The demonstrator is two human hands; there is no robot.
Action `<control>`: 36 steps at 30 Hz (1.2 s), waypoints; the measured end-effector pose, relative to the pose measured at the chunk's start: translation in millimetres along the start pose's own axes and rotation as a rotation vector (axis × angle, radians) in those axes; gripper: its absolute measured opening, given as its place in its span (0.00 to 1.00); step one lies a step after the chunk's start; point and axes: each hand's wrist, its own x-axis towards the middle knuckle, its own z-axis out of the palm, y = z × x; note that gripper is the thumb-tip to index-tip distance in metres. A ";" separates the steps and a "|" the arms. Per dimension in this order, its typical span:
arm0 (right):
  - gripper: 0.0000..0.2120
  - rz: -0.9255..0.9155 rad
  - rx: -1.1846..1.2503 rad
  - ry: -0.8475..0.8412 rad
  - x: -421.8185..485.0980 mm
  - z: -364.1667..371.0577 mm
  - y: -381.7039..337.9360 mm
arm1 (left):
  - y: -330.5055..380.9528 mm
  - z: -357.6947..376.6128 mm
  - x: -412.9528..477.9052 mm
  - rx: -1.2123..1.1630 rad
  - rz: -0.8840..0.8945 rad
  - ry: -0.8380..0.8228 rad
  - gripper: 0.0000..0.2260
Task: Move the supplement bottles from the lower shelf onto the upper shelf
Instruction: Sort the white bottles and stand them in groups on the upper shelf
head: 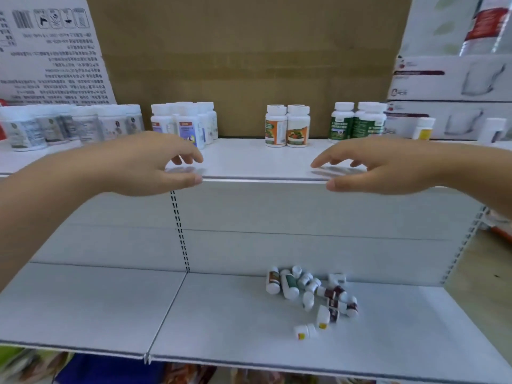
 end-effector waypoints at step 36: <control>0.22 0.370 0.286 -0.225 0.7 354.2 111.2 | 92.4 387.6 38.3 -0.540 -0.281 -0.415 0.16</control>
